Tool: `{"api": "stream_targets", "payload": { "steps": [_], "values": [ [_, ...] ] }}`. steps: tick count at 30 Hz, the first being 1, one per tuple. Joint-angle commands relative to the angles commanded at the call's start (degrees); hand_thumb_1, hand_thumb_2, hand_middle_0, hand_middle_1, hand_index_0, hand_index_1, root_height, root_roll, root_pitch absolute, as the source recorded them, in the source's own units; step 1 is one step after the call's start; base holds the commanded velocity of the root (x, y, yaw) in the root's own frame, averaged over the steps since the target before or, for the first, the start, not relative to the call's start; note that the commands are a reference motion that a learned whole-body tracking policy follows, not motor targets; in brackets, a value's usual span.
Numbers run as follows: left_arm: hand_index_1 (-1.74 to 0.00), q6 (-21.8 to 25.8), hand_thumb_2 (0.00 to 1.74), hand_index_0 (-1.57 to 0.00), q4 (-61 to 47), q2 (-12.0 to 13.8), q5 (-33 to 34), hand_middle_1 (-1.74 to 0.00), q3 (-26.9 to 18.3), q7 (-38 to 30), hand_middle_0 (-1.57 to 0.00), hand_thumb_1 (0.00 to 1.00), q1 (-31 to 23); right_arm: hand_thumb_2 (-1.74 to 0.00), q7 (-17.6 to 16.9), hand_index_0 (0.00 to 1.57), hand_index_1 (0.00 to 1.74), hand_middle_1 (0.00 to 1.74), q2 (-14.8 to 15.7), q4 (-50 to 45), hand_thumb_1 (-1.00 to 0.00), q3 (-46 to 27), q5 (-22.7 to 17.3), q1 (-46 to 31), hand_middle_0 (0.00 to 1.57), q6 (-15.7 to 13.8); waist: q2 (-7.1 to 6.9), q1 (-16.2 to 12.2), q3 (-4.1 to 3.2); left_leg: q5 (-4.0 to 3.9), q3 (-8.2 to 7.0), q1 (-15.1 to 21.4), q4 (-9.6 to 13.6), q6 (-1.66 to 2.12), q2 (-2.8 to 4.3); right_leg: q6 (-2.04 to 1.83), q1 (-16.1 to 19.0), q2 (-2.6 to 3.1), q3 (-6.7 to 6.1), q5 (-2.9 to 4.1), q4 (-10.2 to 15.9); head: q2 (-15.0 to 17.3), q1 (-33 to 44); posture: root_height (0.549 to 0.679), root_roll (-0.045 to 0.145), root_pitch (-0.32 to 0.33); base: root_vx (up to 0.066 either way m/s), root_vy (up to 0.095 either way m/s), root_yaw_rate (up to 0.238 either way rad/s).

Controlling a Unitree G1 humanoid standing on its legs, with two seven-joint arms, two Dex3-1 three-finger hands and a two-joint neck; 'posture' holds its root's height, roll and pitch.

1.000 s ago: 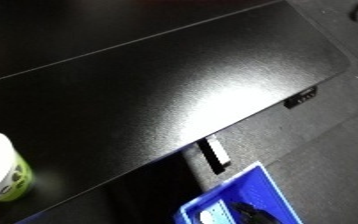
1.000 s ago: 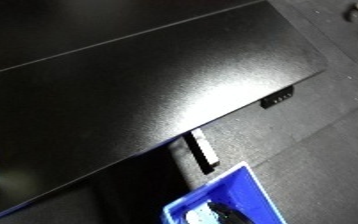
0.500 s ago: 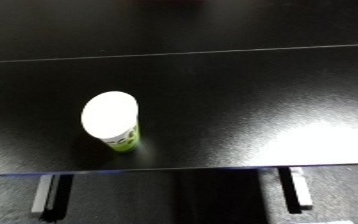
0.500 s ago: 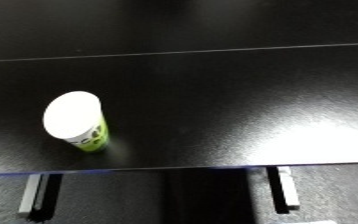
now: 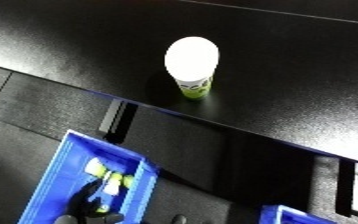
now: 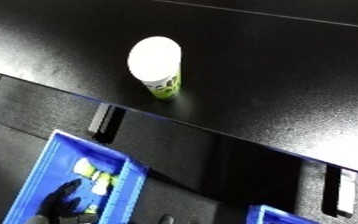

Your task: Pick up the object and place it into the box

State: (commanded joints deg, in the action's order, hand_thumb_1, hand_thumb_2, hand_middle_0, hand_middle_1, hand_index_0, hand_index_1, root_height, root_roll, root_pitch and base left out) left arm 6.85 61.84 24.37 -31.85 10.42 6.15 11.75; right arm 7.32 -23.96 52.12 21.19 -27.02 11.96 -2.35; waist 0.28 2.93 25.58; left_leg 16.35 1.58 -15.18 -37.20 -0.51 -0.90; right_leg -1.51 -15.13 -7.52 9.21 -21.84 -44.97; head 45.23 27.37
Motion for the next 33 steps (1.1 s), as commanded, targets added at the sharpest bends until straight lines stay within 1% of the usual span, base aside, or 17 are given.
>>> {"api": "stream_targets", "payload": {
  "steps": [4, 6, 7, 9, 10, 12, 13, 14, 17, 18, 19, 20, 22, 23, 26, 30, 33],
  "values": [
    [0.00, -0.56, 0.00, 0.00, -0.76, -0.17, -1.53, 0.00, -0.24, 3.03, 0.00, 0.00, 0.22, 0.00, 0.15, 0.00, 0.00, 0.00, 0.13, 0.70, 0.00, 0.11, 0.12, 0.21, 0.00, -0.03, -0.05, 0.15, -0.10, -0.04, -0.01, 0.38, 0.42, 0.06, 0.07, -0.14, 0.41, -0.06, 0.15, 0.06, 0.42, 0.01, -0.11, 0.638, 0.046, -0.101, 0.004, 0.002, 0.009],
    [0.00, -1.66, 0.00, 0.00, -1.66, -0.42, -1.85, 0.00, -0.05, 8.80, 0.00, 0.00, 0.25, 0.00, 0.27, 0.00, 0.00, 0.00, 0.14, 0.95, 0.00, 0.00, 0.55, 0.30, 0.00, 0.03, -0.01, 0.23, -0.05, 0.02, 0.02, 0.43, 0.49, 0.06, 0.07, -0.26, 0.51, -0.11, 0.20, 0.18, 0.65, -0.30, -0.18, 0.638, 0.045, -0.102, -0.009, 0.001, 0.005],
    [0.00, -3.46, 0.00, 0.00, -3.33, -0.25, -1.53, 0.00, 0.82, 16.79, 0.00, 0.00, 0.11, 0.00, 0.37, 0.00, 0.00, 0.00, -0.09, 0.85, 0.00, -0.13, 1.09, 0.26, 0.00, 0.29, 0.16, 0.26, 0.11, 0.13, 0.04, 0.40, 0.47, 0.03, 0.10, -0.37, 0.48, -0.16, 0.22, 0.28, 0.71, -0.27, -0.12, 0.638, 0.044, -0.101, -0.024, 0.021, -0.018],
    [0.00, -5.41, 0.00, 0.00, -5.75, 0.77, -1.47, 0.00, 2.08, 24.57, 0.00, 0.00, -0.08, 0.00, 0.50, 0.00, 0.00, 0.00, -0.59, 0.60, 0.00, -0.41, 1.23, 0.10, 0.00, 0.84, 0.52, 0.20, 0.34, 0.27, 0.04, 0.42, 0.43, -0.04, 0.10, -0.50, 0.40, -0.25, 0.20, 0.36, 0.65, -0.39, -0.14, 0.638, 0.043, -0.102, -0.023, 0.041, -0.026],
    [0.00, -5.41, 0.00, 0.00, -5.75, 0.77, -1.47, 0.00, 2.08, 24.57, 0.00, 0.00, -0.08, 0.00, 0.50, 0.00, 0.00, 0.00, -0.59, 0.60, 0.00, -0.41, 1.23, 0.10, 0.00, 0.84, 0.52, 0.20, 0.34, 0.27, 0.04, 0.42, 0.43, -0.04, 0.10, -0.50, 0.40, -0.25, 0.20, 0.36, 0.65, -0.39, -0.14, 0.638, 0.043, -0.102, -0.022, 0.047, -0.027],
    [0.00, -9.11, 0.00, 0.00, -10.75, 3.29, -4.69, 0.00, 3.36, 34.49, 0.00, 0.00, -0.08, 0.00, 0.71, 0.00, 0.00, 0.00, -1.48, 0.50, 0.00, -1.00, 0.94, -0.19, 0.00, 1.68, 1.21, 0.04, 0.61, 0.58, -0.02, 0.60, 0.38, -0.15, 0.08, -0.77, 0.35, -0.51, 0.09, 0.47, 0.59, -0.72, -0.62, 0.638, 0.042, -0.104, -0.012, 0.057, -0.025],
    [0.00, -9.11, 0.00, 0.00, -10.75, 3.29, -4.69, 0.00, 3.36, 34.49, 0.00, 0.00, -0.08, 0.00, 0.71, 0.00, 0.00, 0.00, -1.48, 0.50, 0.00, -1.00, 0.94, -0.19, 0.00, 1.68, 1.21, 0.04, 0.61, 0.58, -0.02, 0.60, 0.38, -0.15, 0.08, -0.77, 0.35, -0.51, 0.09, 0.47, 0.59, -0.72, -0.62, 0.638, 0.042, -0.104, -0.008, 0.059, -0.025],
    [0.00, -12.56, 0.00, 0.00, -15.86, 5.18, -8.65, 0.00, 4.12, 40.13, 0.00, 0.00, -0.08, 0.00, 0.93, 0.00, 0.00, 0.00, -2.02, 0.71, 0.00, -1.45, 0.79, -0.57, 0.00, 1.75, 1.64, 0.04, 0.71, 0.86, -0.02, 0.66, 0.29, -0.26, 0.01, -1.04, 0.34, -0.72, 0.05, 0.59, 0.64, -0.79, -1.64, 0.638, 0.042, -0.104, -0.008, 0.047, 0.000],
    [0.00, -16.27, 0.00, 0.00, -22.43, 7.20, -12.12, 0.00, 5.34, 44.44, 0.00, 0.00, -0.28, 0.00, 1.20, 0.00, 0.00, 0.00, -2.51, 1.21, 0.00, -1.90, 0.36, -0.94, 0.00, 1.46, 1.99, 0.23, 0.79, 1.09, 0.11, 0.57, 0.20, -0.33, -0.16, -1.33, 0.37, -0.96, 0.13, 0.81, 0.79, -0.83, -3.09, 0.639, 0.042, -0.103, -0.010, 0.037, 0.024],
    [0.00, -19.95, 0.00, 0.00, -29.90, 9.55, -14.94, 0.00, 7.10, 47.71, 0.00, 0.00, -0.17, 0.00, 1.40, 0.00, 0.00, 0.00, -2.93, 1.91, 0.00, -2.21, -0.54, -1.12, 0.00, 1.10, 2.29, 0.63, 0.88, 1.21, 0.39, 0.38, 0.16, -0.34, -0.47, -1.63, 0.43, -1.24, 0.36, 1.12, 0.99, -0.99, -4.98, 0.639, 0.042, -0.101, -0.013, 0.005, 0.106],
    [0.00, -19.95, 0.00, 0.00, -29.90, 9.55, -14.94, 0.00, 7.10, 47.71, 0.00, 0.00, -0.17, 0.00, 1.40, 0.00, 0.00, 0.00, -2.93, 1.91, 0.00, -2.21, -0.54, -1.12, 0.00, 1.10, 2.29, 0.63, 0.88, 1.21, 0.39, 0.38, 0.16, -0.34, -0.47, -1.63, 0.43, -1.24, 0.36, 1.12, 0.99, -0.99, -4.98, 0.639, 0.042, -0.101, -0.013, 0.005, 0.106],
    [0.00, -22.90, 0.00, 0.00, -36.75, 11.62, -17.25, 0.00, 8.50, 49.63, 0.00, 0.00, 0.01, 0.00, 1.47, 0.00, 0.00, 0.00, -3.22, 2.56, 0.00, -2.39, -1.68, -1.16, 0.00, 0.79, 2.52, 1.09, 1.02, 1.22, 0.67, 0.22, 0.19, -0.29, -0.80, -1.85, 0.45, -1.54, 0.67, 1.38, 1.10, -1.19, -6.13, 0.640, 0.042, -0.100, -0.016, -0.006, 0.126],
    [0.00, -23.93, 0.00, 0.00, -39.70, 12.49, -18.44, 0.00, 9.15, 50.16, 0.00, 0.00, 0.38, 0.00, 1.41, 0.00, 0.00, 0.00, -3.33, 2.76, 0.00, -2.42, -2.38, -1.18, 0.00, 0.69, 2.61, 1.33, 1.10, 1.21, 0.80, 0.15, 0.20, -0.25, -0.96, -1.96, 0.47, -1.70, 0.84, 1.50, 1.12, -1.33, -6.89, 0.640, 0.042, -0.099, -0.014, -0.011, 0.138],
    [0.00, -25.17, 0.00, 0.00, -45.44, 13.97, -21.82, 0.00, 9.64, 49.58, 0.00, 0.00, 0.81, 0.00, 1.20, 0.00, 0.00, 0.00, -3.46, 3.04, 0.00, -2.49, -3.71, -1.28, 0.00, 0.48, 2.71, 1.73, 1.27, 1.24, 1.00, 0.05, 0.19, -0.19, -1.26, -2.09, 0.45, -1.95, 1.14, 1.67, 1.10, -1.45, -7.91, 0.641, 0.042, -0.098, -0.016, -0.017, 0.109],
    [0.00, -25.70, 0.00, 0.00, -52.98, 15.26, -28.59, 0.00, 9.14, 46.37, 0.00, 0.00, 1.94, 0.00, 1.06, 0.00, 0.00, 0.00, -3.45, 3.39, 0.00, -2.72, -5.11, -1.76, 0.00, -0.05, 2.67, 2.28, 1.32, 1.29, 1.30, -0.12, 0.21, -0.12, -1.68, -2.25, 0.41, -2.23, 1.51, 1.89, 1.11, -1.25, -9.92, 0.641, 0.041, -0.096, -0.011, -0.026, 0.111],
    [0.00, -25.25, 0.00, 0.00, -60.32, 14.97, -36.09, 0.00, 6.32, 42.88, 0.00, 0.00, 3.09, 0.00, 1.60, 0.00, 0.00, 0.00, -2.80, 4.32, 0.00, -3.59, -5.93, -2.80, 0.00, -1.54, 2.27, 3.09, 1.13, 1.23, 1.69, -0.34, 0.46, 0.03, -2.10, -2.42, 0.36, -2.42, 1.92, 2.18, 1.33, -1.71, -12.85, 0.642, 0.040, -0.092, -0.001, -0.040, 0.098],
    [0.00, -23.79, 0.00, 0.00, -63.68, 13.82, -38.55, 0.00, 3.53, 41.06, 0.00, 0.00, 3.01, 0.00, 1.92, 0.00, 0.00, 0.00, -2.22, 4.78, 0.00, -4.29, -5.95, -3.45, 0.00, -2.27, 1.92, 3.63, 1.05, 1.01, 1.92, -0.38, 0.92, 0.26, -2.30, -2.39, 0.40, -2.45, 2.22, 2.26, 1.58, -2.11, -13.82, 0.642, 0.040, -0.088, -0.004, -0.029, 0.061]
  ]
}}
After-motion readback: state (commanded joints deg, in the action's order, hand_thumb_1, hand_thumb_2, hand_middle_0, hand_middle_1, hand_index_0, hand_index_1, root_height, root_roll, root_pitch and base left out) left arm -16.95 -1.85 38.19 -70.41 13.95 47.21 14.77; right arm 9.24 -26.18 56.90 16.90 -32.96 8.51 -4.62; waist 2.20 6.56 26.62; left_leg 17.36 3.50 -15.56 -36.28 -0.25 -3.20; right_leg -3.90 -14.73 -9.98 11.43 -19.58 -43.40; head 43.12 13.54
